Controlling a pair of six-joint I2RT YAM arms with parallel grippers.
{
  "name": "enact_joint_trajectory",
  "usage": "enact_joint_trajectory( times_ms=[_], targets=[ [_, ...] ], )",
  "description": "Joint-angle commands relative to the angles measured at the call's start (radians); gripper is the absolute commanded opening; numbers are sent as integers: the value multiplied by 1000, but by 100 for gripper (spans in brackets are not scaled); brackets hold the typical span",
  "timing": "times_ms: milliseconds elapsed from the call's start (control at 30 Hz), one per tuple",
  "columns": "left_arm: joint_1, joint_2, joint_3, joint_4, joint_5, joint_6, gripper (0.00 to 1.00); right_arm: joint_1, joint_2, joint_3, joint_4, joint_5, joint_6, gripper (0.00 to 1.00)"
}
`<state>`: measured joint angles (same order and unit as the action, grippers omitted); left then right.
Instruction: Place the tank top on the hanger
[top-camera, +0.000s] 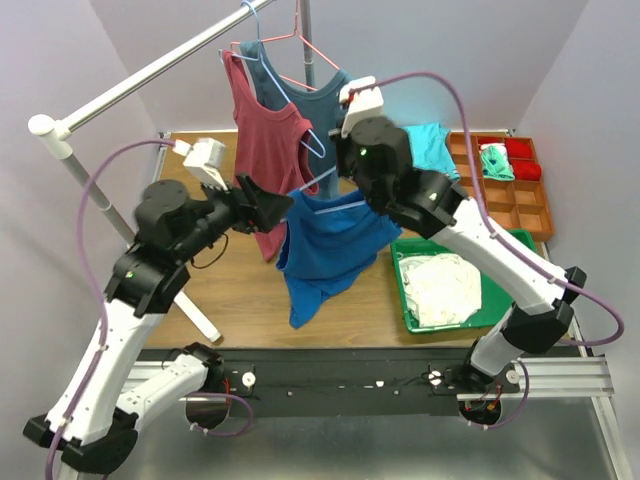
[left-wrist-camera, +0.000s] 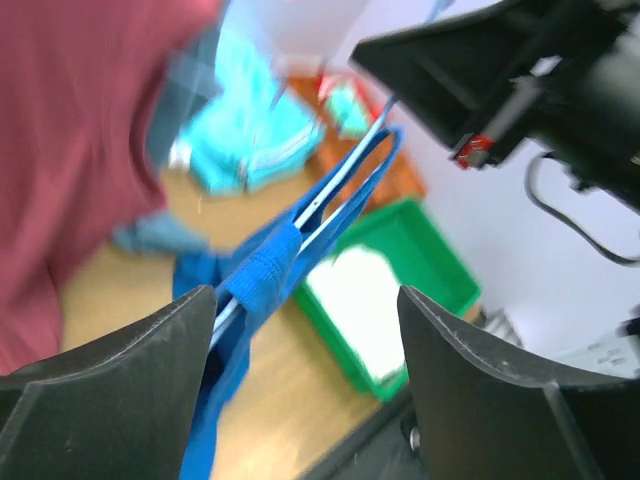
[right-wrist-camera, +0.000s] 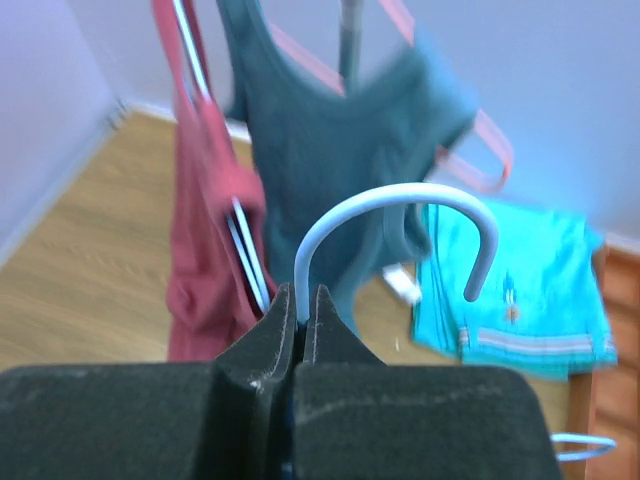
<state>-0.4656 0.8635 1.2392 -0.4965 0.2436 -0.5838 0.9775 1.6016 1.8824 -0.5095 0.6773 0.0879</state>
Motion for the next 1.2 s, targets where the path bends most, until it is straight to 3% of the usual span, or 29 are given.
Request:
enact_joint_trajectory(
  times_ms=[0,133,267,633,800,1167],
  targets=[
    [5,-50,140,59,-50,85,84,7,55,329,-106,-125,-155,1],
    [5,-44,213,84,-58,98,86,7,78,500,-100,-199,-237,1],
    [5,-20,246,82,-58,127,91,7,44,543,-23,-260,-287,1],
    [5,-44,258,-42,5,303,87,9,-64,232,-32,-433,-163,1],
    [5,-52,206,-157,109,364,84,7,-97,69,-29,-493,-105,1],
    [5,3,76,-201,301,368,76,9,-101,-54,3,-505,-53,1]
  ],
)
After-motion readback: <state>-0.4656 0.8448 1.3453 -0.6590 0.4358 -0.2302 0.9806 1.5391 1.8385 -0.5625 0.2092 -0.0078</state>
